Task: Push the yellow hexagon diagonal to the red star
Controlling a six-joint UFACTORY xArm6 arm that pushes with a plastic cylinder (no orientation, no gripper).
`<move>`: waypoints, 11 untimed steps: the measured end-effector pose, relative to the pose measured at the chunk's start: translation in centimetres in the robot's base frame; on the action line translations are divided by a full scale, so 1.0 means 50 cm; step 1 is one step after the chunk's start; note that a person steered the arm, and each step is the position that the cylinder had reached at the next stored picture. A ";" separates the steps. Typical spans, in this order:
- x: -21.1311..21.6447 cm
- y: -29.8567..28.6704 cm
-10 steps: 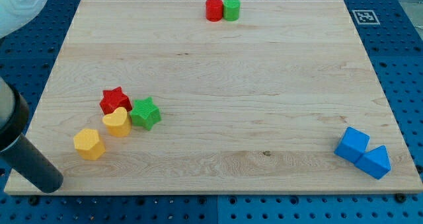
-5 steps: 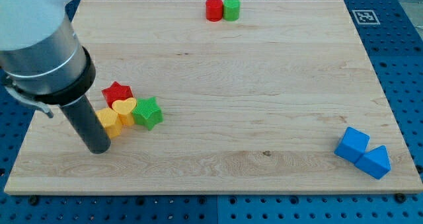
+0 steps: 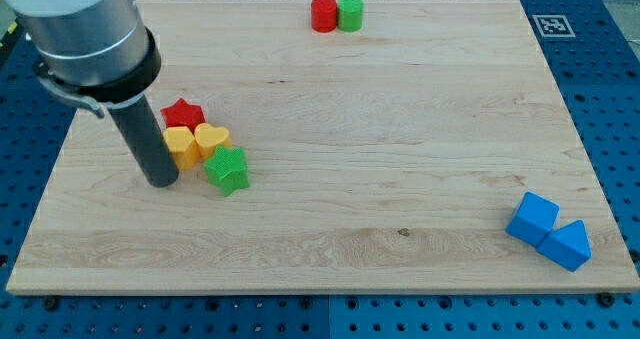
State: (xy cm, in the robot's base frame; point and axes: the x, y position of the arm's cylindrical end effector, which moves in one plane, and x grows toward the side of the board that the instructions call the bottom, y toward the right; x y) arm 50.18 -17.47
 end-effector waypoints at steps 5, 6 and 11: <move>-0.143 0.137; -0.172 0.205; -0.172 0.276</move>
